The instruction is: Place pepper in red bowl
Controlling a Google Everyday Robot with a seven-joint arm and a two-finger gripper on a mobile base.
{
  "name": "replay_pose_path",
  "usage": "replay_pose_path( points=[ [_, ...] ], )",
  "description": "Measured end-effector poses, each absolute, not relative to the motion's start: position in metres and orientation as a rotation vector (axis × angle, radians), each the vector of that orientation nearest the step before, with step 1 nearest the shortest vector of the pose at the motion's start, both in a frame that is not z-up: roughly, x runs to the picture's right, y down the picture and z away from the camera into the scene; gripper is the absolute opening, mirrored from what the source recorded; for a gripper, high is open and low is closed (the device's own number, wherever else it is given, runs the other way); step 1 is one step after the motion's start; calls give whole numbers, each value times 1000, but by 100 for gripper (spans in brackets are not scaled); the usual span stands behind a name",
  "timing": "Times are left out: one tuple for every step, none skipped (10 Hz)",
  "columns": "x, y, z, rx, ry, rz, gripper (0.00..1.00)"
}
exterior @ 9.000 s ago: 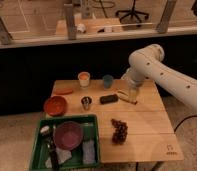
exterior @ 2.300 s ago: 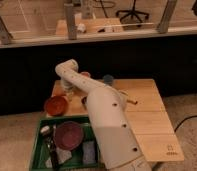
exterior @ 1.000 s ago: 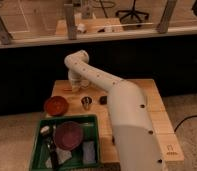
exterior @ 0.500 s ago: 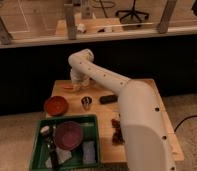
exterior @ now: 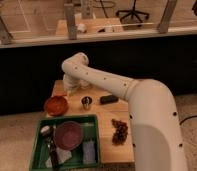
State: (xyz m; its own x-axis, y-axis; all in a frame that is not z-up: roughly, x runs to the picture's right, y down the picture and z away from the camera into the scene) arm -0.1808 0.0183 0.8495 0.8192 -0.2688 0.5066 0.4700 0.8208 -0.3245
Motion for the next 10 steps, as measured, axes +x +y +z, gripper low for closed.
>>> replay_pose_path(
  points=[
    [-193, 20, 845, -456, -484, -439, 7],
    [-206, 22, 841, -455, -508, -467, 7],
    [-218, 24, 837, -455, -525, -496, 7],
    [-222, 27, 836, -456, -530, -517, 9],
    [-229, 31, 834, -460, -532, -541, 14],
    [-237, 37, 834, -466, -533, -567, 25],
    [-239, 41, 834, -471, -534, -580, 35],
    [-236, 43, 836, -473, -526, -594, 47],
    [-239, 46, 836, -476, -530, -607, 55],
    [-241, 49, 835, -478, -533, -621, 65]
  ],
)
